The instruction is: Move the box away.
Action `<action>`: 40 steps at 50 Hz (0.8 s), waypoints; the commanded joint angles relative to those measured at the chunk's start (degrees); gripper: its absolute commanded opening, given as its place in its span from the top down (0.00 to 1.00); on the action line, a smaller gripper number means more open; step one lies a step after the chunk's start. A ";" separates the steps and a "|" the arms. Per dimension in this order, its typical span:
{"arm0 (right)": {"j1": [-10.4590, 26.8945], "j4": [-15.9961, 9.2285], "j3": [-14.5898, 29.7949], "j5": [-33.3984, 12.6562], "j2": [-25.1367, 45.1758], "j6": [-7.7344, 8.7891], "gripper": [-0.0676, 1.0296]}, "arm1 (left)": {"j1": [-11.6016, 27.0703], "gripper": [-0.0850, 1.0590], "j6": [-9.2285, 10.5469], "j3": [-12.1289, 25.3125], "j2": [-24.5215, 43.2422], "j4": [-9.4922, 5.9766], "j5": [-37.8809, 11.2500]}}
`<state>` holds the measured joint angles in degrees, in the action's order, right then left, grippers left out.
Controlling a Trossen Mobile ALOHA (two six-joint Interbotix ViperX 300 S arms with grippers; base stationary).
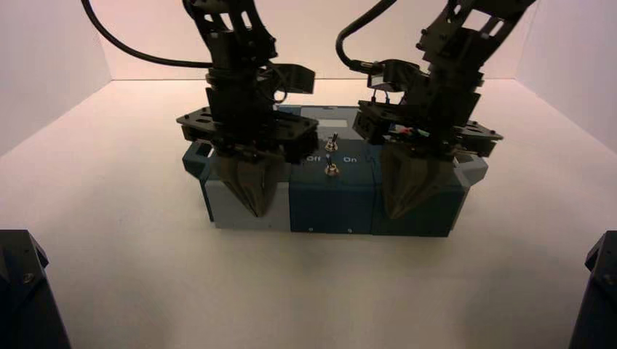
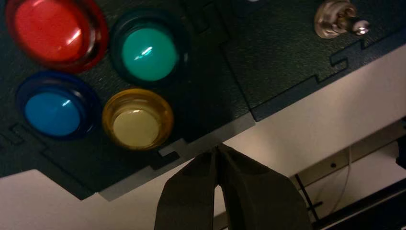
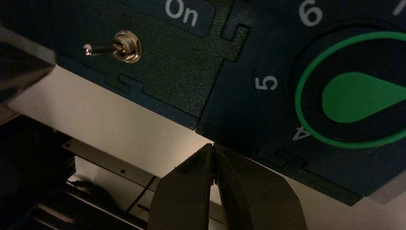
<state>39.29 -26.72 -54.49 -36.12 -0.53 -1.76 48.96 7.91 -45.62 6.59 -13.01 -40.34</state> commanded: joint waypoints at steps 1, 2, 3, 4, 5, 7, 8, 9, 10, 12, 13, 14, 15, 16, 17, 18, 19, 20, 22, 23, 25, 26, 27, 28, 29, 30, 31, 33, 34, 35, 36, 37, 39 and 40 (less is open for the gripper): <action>-1.23 0.97 2.90 0.70 0.35 0.00 0.96 | -2.72 0.95 -1.41 1.67 -0.62 0.44 0.79; -1.49 1.14 3.16 0.70 0.53 0.00 0.96 | -2.99 0.95 -1.58 1.76 -0.62 0.44 0.79; -1.67 1.32 3.34 0.62 0.62 0.00 0.96 | -3.16 0.95 -1.67 1.76 -0.62 0.44 0.70; -2.02 1.76 3.60 0.70 0.79 0.00 0.96 | -3.43 0.95 -1.93 1.85 -0.62 0.44 0.70; -2.46 2.02 3.87 0.62 0.97 0.00 0.96 | -3.69 0.95 -2.20 2.02 -0.62 0.44 0.70; -3.34 2.46 4.39 0.62 1.23 0.09 0.96 | -4.04 0.95 -2.64 2.20 -0.62 0.44 0.70; -3.60 2.64 4.48 0.62 1.32 0.00 0.96 | -4.22 0.95 -2.81 2.29 -0.53 0.53 0.79; -4.13 2.90 4.75 0.44 1.49 0.00 0.96 | -4.48 0.95 -2.99 2.37 -0.53 0.44 0.79; -4.48 3.25 5.01 0.35 1.58 0.09 0.96 | -4.66 0.95 -3.16 2.46 -0.53 0.53 0.79; -5.19 3.78 5.45 0.18 1.67 0.00 0.96 | -5.01 0.95 -3.43 2.64 -0.44 0.53 0.79; -5.71 4.22 5.80 0.00 1.76 0.00 0.96 | -5.36 0.95 -3.87 2.81 -0.26 0.44 0.79; -6.06 4.48 6.06 -0.09 1.76 0.00 0.96 | -5.45 0.95 -3.96 2.81 -0.26 0.53 0.70; -6.42 4.75 6.33 -0.18 1.76 0.00 0.96 | -5.63 0.95 -4.13 2.99 -0.18 0.44 0.70; -6.77 4.92 6.59 -0.26 1.67 0.00 0.96 | -5.80 0.95 -4.39 3.08 -0.18 0.44 0.70; -6.86 5.01 6.77 -0.26 1.76 0.00 0.96 | -5.80 0.95 -4.48 3.08 -0.18 0.53 0.70; -7.12 5.19 7.03 -0.35 1.76 0.00 0.96 | -5.98 0.95 -4.66 3.25 0.00 0.53 0.79; -7.29 5.27 7.29 -0.35 1.76 0.00 0.96 | -6.06 0.95 -4.83 3.34 0.09 0.44 0.79; -7.38 5.36 7.38 -0.44 1.76 0.00 0.96 | -6.15 0.95 -5.10 3.60 0.26 0.53 0.70; -7.47 5.54 7.73 -0.53 1.76 0.00 0.96 | -6.33 0.95 -5.36 3.78 0.44 0.44 0.79; -7.47 5.54 8.00 -0.53 1.85 0.00 0.96 | -6.50 0.95 -5.54 3.96 0.70 0.44 0.79; -7.47 5.54 8.44 -0.53 2.02 0.00 0.96 | -6.86 0.95 -5.89 4.22 1.05 0.44 0.79; -7.47 5.54 8.53 -0.53 2.02 0.09 0.96 | -6.86 0.95 -5.89 4.31 1.14 0.53 0.79; -7.47 5.63 8.79 -0.53 2.20 0.00 0.96 | -7.03 0.95 -6.06 4.48 1.41 0.53 0.79; -7.47 5.71 8.96 -0.53 2.29 0.00 0.96 | -7.21 0.95 -6.24 4.57 1.58 0.53 0.79; -7.47 5.89 9.14 -0.44 2.46 0.00 0.96 | -7.47 0.95 -6.42 4.75 1.85 0.53 0.79; -7.47 5.98 9.32 -0.44 2.55 0.00 0.96 | -7.56 0.95 -6.50 4.83 2.02 0.53 0.79; -7.47 6.15 9.49 -0.35 2.72 0.00 0.96 | -7.73 0.95 -6.77 5.10 2.20 0.53 0.79; -7.47 6.50 10.02 -0.26 3.25 0.00 0.96 | -8.26 0.95 -7.21 5.36 2.64 0.62 0.79; -7.47 6.68 10.28 -0.18 3.43 0.00 0.96 | -8.53 0.95 -7.47 5.54 2.72 0.53 0.79; -7.47 6.77 10.37 -0.18 3.60 0.00 0.96 | -8.61 0.95 -7.65 5.62 2.90 0.62 0.79; -7.47 6.86 10.63 -0.26 3.78 0.00 0.96 | -8.79 0.95 -7.73 5.71 2.99 0.53 0.79; -7.47 6.86 10.63 -0.26 3.78 0.00 0.96 | -8.79 0.95 -7.73 5.71 2.99 0.53 0.79; -7.47 7.12 11.16 -0.26 4.39 0.00 0.96 | -9.14 0.95 -8.17 6.06 3.34 0.53 0.79; -7.56 7.29 11.34 -0.18 4.66 0.00 0.96 | -9.40 0.95 -8.35 6.24 3.52 0.53 0.79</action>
<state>32.61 -20.30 -45.88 -37.09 3.52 -1.76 41.04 0.53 -41.40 10.28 -12.57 -39.81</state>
